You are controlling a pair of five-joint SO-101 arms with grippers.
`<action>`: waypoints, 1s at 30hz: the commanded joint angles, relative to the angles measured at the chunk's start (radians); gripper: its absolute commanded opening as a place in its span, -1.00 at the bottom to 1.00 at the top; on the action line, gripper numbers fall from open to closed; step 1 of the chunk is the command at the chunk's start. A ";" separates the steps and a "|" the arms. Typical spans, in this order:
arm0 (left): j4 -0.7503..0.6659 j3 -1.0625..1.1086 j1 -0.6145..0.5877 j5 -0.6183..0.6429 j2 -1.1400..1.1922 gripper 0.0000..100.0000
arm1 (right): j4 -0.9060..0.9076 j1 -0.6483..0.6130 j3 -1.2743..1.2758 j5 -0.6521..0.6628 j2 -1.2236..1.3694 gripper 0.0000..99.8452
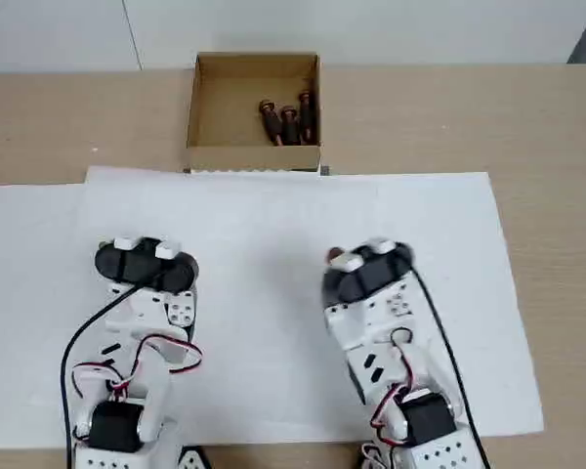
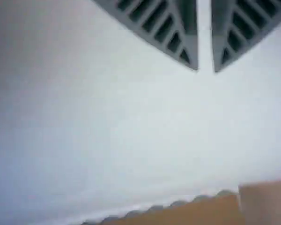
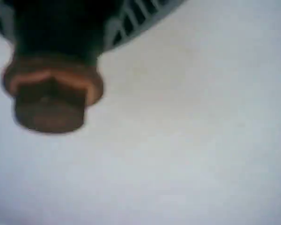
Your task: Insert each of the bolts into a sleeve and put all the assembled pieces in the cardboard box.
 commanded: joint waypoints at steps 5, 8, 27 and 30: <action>0.017 0.070 -0.015 -0.009 -0.008 -0.99 | 0.177 0.015 -0.281 -0.023 0.027 -1.00; 0.017 0.108 -0.017 -0.009 -0.008 -0.99 | 0.205 0.016 -0.374 -0.023 0.136 -1.00; 0.014 0.111 -0.015 -0.011 -0.008 -0.99 | -0.154 0.087 -1.166 -0.023 1.328 -1.00; 0.014 0.111 -0.014 -0.011 -0.008 -0.99 | -0.173 0.091 -1.304 -0.025 1.492 -1.00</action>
